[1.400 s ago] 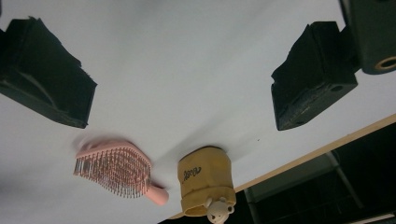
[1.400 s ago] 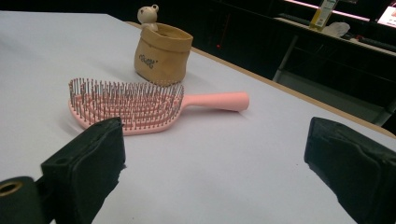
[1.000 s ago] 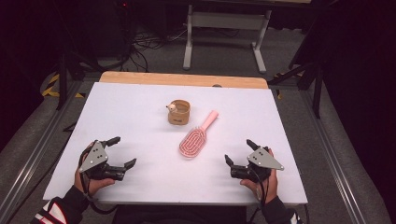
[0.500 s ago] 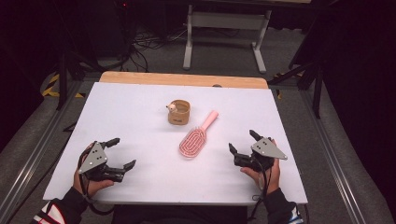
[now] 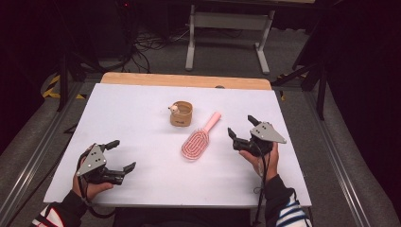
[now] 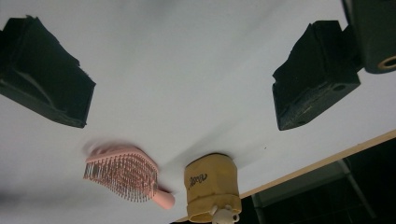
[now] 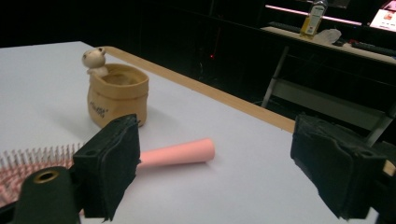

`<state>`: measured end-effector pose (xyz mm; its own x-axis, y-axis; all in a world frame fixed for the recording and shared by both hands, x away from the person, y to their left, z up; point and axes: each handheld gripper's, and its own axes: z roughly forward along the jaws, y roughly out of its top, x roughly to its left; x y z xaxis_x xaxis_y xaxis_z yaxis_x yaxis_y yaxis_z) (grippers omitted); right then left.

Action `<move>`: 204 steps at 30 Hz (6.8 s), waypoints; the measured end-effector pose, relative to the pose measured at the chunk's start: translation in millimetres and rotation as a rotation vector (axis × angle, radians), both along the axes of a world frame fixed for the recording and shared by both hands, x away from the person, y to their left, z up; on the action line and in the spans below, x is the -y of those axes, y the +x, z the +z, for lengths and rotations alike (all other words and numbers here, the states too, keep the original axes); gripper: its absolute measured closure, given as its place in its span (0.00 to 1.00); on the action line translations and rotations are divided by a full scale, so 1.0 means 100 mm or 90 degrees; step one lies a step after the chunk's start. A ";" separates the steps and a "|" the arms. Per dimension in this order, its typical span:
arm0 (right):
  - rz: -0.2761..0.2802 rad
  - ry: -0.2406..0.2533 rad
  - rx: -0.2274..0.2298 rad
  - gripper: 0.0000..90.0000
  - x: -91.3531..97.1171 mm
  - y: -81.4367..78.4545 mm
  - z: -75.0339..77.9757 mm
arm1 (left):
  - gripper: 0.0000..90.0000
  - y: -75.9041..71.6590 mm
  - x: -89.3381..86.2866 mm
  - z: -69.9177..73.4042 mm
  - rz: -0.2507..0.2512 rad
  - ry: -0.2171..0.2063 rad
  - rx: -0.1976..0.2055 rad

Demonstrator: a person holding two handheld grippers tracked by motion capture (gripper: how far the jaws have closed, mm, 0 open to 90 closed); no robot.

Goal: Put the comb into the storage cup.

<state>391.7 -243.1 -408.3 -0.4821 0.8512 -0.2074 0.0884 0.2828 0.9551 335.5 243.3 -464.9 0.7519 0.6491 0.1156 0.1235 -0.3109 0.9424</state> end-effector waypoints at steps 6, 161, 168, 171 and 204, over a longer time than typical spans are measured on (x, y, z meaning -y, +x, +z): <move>0.016 0.018 -0.017 0.48 -0.02 0.23 0.08 | 0.07 0.00 0.00 -0.01 0.003 0.006 -0.001; 0.081 -0.212 -0.362 0.67 -0.15 -0.16 -0.30 | 0.11 -0.02 0.03 -0.05 -0.002 0.048 -0.025; 0.025 -0.225 -0.375 0.22 -0.23 -0.13 -0.18 | 0.11 -0.01 0.03 -0.05 0.000 0.052 -0.027; 0.035 -0.232 -0.400 0.14 -0.27 -0.10 -0.17 | 0.10 -0.01 0.03 -0.05 0.001 0.052 -0.027; 0.146 -0.290 -0.502 0.71 -0.55 0.02 -0.31 | 0.12 -0.02 0.03 -0.05 -0.002 0.052 -0.026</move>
